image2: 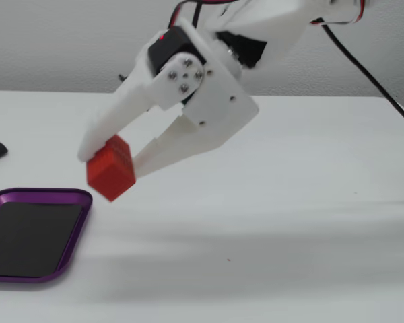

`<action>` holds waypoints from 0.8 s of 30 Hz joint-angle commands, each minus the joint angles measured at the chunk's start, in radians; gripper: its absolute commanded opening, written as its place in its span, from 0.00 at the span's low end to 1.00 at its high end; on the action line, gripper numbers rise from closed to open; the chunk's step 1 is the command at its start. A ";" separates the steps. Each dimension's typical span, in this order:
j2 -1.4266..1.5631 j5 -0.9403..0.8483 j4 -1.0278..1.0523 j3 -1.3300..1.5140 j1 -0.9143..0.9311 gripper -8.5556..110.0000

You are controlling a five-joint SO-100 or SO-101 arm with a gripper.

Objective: Pick up the cube and place it in the box.

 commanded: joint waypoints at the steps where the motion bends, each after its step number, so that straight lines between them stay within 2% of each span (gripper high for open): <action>1: -0.124 -0.006 -0.025 -0.178 0.005 0.07; 12: -0.518 -0.012 -0.006 -0.560 0.009 0.07; 21: -0.634 -0.011 0.020 -0.701 0.028 0.07; 24: -0.635 -0.009 0.089 -0.706 0.031 0.08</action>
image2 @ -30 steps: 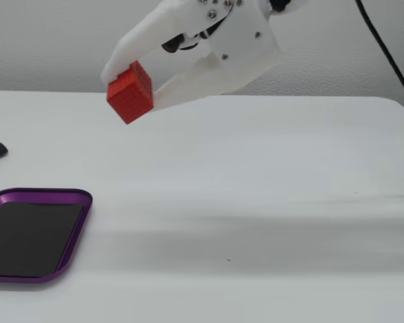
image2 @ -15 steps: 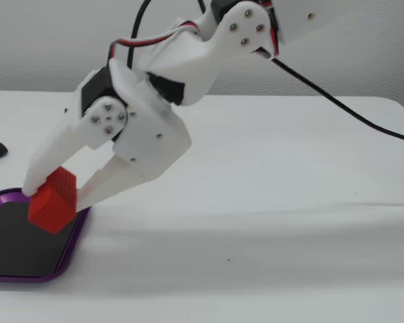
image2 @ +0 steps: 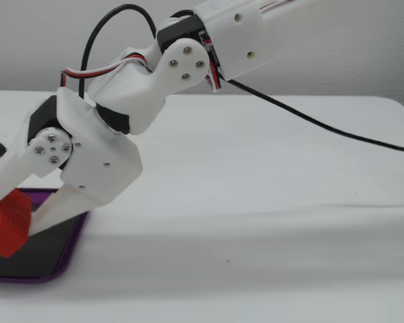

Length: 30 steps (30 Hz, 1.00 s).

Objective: Pick up the cube and place it in the box.

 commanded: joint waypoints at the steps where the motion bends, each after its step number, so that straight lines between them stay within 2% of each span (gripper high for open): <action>1: 0.020 -0.003 0.058 -0.044 0.012 0.09; 6: 0.021 -0.002 0.123 -0.046 0.011 0.18; 15: 0.025 0.002 0.281 -0.126 0.009 0.19; 18: 0.026 0.002 0.442 -0.262 0.009 0.21; 23: 0.025 0.002 0.839 -0.603 0.000 0.25; 30: 0.023 0.006 1.308 -0.989 0.003 0.25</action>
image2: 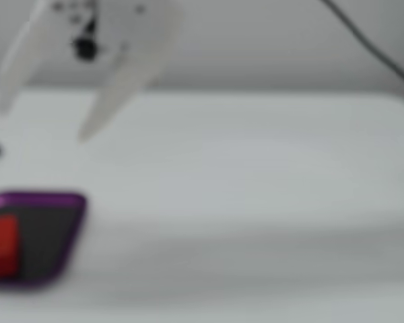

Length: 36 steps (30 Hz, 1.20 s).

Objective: Pick up the cube and place it in the box.

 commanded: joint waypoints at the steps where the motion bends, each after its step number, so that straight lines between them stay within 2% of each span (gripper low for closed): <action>1: 0.026 0.028 0.141 -0.193 0.005 0.25; 3: 0.048 0.097 0.149 -0.227 0.026 0.25; 6: 0.132 0.135 0.149 -0.121 0.072 0.25; 18: 0.824 0.140 0.118 0.755 0.083 0.25; 36: 2.046 0.141 -0.468 2.209 0.132 0.25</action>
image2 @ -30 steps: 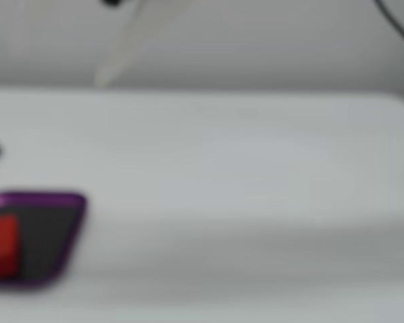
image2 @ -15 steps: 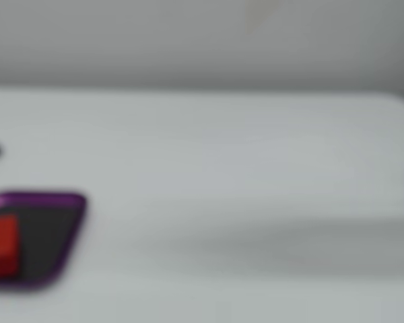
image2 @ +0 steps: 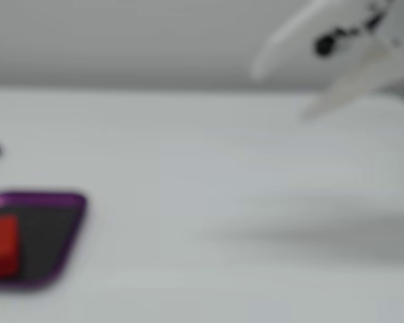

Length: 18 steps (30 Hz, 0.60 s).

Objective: Pick up the cube and place it in the box.

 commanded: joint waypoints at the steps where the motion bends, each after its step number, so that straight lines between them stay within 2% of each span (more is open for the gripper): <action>1: 0.242 0.006 -0.067 0.244 -0.006 0.25; 8: 0.571 0.009 -0.064 0.551 -0.006 0.25; 13: 0.580 0.034 0.006 0.644 -0.005 0.23; 18: 0.569 0.199 0.031 0.658 -0.005 0.06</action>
